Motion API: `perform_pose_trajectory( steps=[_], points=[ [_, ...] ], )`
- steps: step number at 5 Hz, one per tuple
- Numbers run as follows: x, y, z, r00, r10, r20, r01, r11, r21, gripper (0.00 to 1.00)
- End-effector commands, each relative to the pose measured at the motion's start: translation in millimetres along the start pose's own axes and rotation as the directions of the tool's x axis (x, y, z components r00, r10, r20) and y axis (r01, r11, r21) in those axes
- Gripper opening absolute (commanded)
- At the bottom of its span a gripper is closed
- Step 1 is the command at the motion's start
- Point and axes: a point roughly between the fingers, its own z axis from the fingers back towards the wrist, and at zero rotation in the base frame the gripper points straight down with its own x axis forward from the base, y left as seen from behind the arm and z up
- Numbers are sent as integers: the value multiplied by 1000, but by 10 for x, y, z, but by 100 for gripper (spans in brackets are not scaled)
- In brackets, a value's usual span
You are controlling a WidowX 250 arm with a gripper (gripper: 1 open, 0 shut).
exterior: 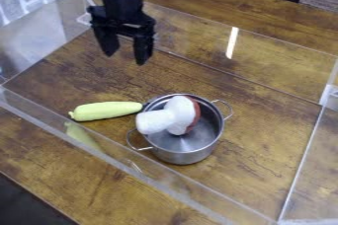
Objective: Put the mushroom in the silver pot
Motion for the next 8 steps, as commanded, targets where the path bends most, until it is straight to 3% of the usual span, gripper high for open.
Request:
perform_pose_trajectory(
  steps=[1,3,4,5,6,8],
  points=[
    [63,20,397,993,-21,116,19,1000,16,100],
    [9,-114,206,993,-48,109,45,999,28,100],
    [4,-209,343,992,-64,111,62,998,29,0],
    [-7,-244,512,991,-65,117,62,998,29,100],
    [140,-299,537,991,-47,125,43,998,38,100],
    [78,-234,354,992,-62,114,57,997,48,100]
  ],
)
